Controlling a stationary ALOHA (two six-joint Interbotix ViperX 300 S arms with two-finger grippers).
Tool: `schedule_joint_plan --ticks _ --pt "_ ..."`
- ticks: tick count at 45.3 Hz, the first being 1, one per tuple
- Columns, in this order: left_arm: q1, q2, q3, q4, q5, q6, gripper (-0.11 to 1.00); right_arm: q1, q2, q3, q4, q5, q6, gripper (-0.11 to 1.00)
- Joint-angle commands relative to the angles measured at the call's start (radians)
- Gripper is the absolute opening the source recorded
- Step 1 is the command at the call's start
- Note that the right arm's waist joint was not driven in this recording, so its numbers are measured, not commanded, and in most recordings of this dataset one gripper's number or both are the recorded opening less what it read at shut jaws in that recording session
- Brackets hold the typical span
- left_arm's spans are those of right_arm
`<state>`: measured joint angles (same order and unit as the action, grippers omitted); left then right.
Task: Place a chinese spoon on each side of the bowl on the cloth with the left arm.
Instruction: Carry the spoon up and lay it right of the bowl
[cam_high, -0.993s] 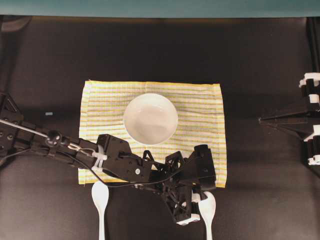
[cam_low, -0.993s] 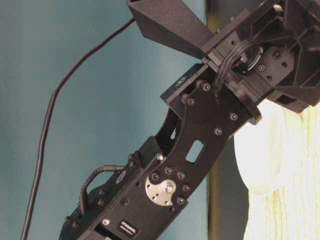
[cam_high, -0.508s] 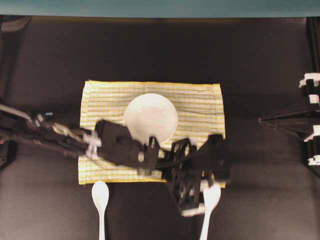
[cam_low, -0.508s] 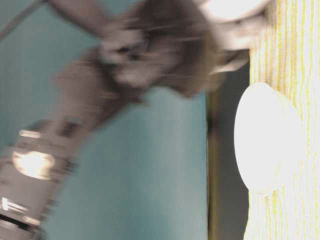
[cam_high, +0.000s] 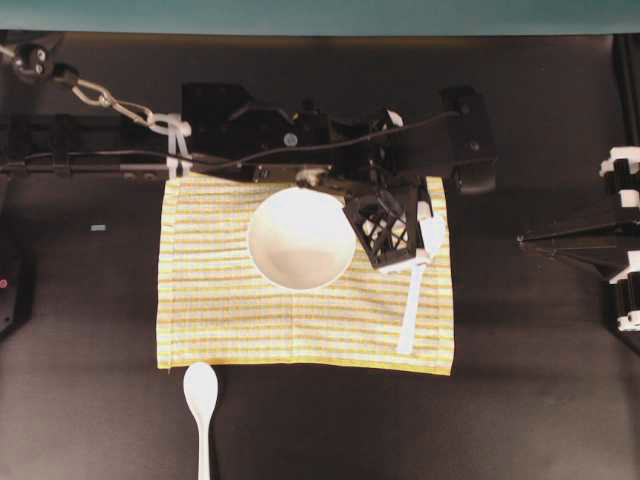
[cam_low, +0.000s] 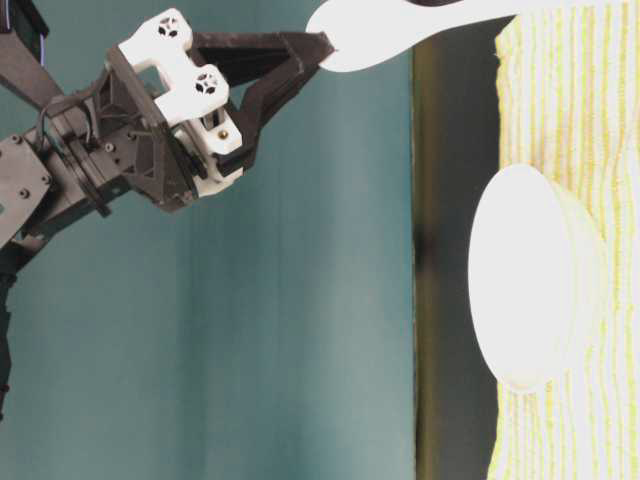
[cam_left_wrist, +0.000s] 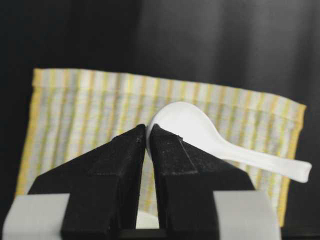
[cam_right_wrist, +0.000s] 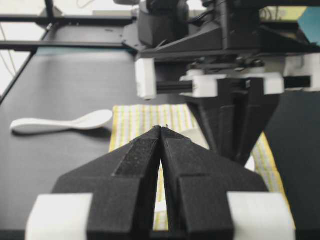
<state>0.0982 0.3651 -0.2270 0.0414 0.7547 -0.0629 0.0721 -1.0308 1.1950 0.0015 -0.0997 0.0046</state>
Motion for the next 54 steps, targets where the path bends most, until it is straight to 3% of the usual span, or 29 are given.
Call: schedule_joint_plan --ticks 1,19,50,54 --pt "0.018 -0.017 0.0 0.003 -0.012 0.0 0.06 0.0 0.003 -0.006 0.003 -0.005 -0.003 0.0" --pt "0.071 0.038 0.129 0.003 -0.183 -0.058 0.06 0.0 0.005 0.0 0.003 -0.005 -0.003 0.0" --pt "0.086 0.146 0.184 0.003 -0.327 -0.091 0.06 0.0 0.005 0.008 0.003 -0.005 -0.003 0.0" --pt "0.086 0.143 0.196 0.003 -0.336 -0.103 0.15 0.0 0.003 0.009 0.002 -0.005 -0.003 0.0"
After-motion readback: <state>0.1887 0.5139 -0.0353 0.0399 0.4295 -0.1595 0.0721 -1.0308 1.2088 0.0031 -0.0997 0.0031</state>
